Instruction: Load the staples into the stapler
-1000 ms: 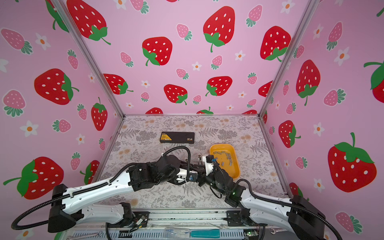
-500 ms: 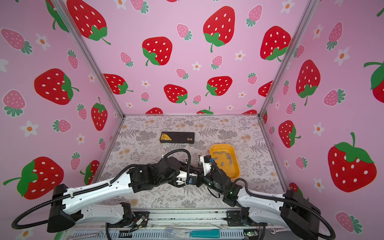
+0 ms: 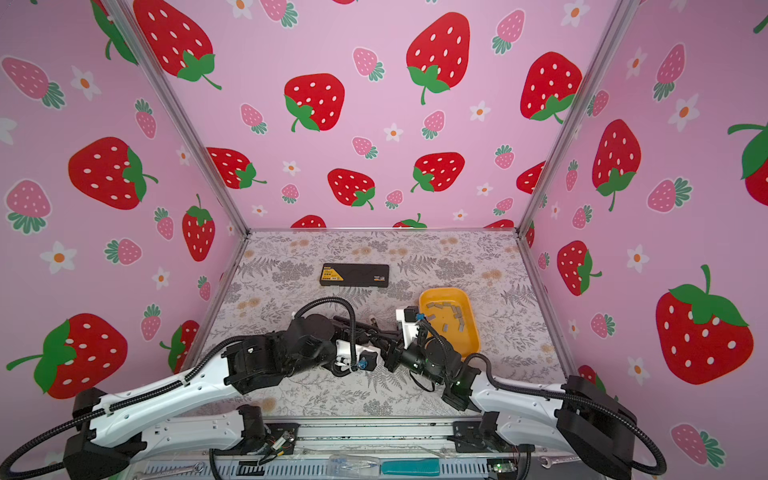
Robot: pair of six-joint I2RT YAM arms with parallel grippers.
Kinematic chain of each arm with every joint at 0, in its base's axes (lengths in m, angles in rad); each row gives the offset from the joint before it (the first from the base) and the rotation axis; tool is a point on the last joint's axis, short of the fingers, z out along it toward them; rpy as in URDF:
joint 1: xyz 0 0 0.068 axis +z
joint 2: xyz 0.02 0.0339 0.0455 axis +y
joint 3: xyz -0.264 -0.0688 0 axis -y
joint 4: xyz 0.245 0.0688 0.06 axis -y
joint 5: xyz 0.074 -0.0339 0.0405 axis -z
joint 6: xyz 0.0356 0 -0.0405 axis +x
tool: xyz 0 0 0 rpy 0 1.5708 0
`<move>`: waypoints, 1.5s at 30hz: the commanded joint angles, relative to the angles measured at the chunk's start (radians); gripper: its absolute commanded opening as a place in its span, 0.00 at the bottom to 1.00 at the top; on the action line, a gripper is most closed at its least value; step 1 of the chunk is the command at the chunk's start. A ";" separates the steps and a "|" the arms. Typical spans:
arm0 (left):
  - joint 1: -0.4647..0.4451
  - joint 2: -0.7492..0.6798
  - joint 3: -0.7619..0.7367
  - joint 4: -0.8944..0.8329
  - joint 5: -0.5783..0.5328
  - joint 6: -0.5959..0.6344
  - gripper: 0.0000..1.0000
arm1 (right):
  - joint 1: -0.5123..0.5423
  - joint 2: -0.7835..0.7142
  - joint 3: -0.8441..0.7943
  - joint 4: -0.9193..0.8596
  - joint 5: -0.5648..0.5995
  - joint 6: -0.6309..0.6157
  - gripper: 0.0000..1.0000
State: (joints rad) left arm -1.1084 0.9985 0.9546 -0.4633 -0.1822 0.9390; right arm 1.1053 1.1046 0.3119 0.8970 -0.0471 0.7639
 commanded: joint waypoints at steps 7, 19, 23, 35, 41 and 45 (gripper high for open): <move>0.025 -0.126 0.033 0.019 0.205 0.041 0.00 | -0.057 0.048 -0.056 -0.119 0.194 -0.002 0.00; 0.147 -0.076 0.102 -0.089 0.429 0.045 0.00 | -0.176 0.109 -0.093 -0.035 0.063 0.037 0.00; 0.188 -0.086 0.111 -0.086 0.485 0.035 0.00 | -0.202 0.124 -0.109 0.007 0.035 0.048 0.00; 0.187 0.125 0.205 -0.189 0.398 -0.010 0.00 | -0.192 -0.077 -0.109 -0.100 -0.010 -0.069 0.47; 0.192 0.181 0.223 -0.236 0.408 -0.001 0.00 | -0.193 -0.160 -0.108 -0.157 -0.011 -0.143 0.51; 0.199 0.187 0.225 -0.261 0.427 0.012 0.00 | -0.194 -0.235 -0.101 -0.208 -0.020 -0.215 0.57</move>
State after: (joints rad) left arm -0.9138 1.1995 1.1172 -0.7166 0.2028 0.9314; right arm 0.9157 0.9268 0.2073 0.7353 -0.0780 0.6258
